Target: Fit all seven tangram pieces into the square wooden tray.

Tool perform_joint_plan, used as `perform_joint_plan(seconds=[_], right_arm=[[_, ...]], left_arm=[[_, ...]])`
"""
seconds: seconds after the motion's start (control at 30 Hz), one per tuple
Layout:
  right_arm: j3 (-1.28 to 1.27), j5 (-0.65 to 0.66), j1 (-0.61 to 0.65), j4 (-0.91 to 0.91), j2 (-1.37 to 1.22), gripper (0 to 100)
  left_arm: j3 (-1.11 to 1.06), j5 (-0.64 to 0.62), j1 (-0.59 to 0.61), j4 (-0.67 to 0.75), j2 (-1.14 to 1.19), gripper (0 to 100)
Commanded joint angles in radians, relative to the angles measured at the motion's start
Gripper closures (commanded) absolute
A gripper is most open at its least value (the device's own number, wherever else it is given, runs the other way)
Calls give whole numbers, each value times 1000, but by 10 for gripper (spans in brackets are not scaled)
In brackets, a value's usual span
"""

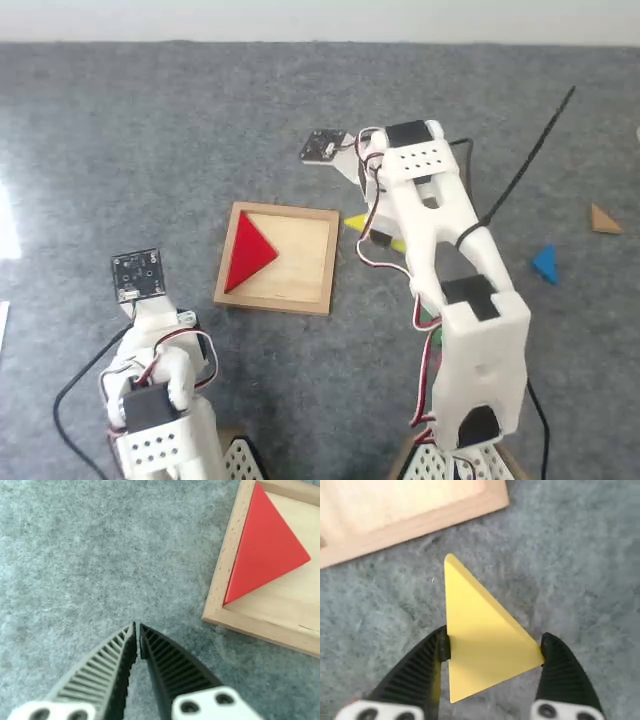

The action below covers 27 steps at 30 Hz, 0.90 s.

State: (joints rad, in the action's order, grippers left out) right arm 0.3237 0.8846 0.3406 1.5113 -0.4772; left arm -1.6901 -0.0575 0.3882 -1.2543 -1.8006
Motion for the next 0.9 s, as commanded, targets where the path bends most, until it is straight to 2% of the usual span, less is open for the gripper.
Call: perform_joint_plan(seconds=[0.0,0.23,0.43,0.7,0.87], right_arm=[[17,-41,56,30,111,848],[44,-135,240,-7,116,847],[193,-276,331,-8,-2,847],[559,-717,346,-4,-265,847],[824,-1005,328,120,-407,846]], left_arm=[[7,5,0,-8,-17,987],[7,5,0,-8,-17,987],[7,5,0,-8,-17,987],[7,5,0,-8,-17,987],[7,5,0,-8,-17,987]])
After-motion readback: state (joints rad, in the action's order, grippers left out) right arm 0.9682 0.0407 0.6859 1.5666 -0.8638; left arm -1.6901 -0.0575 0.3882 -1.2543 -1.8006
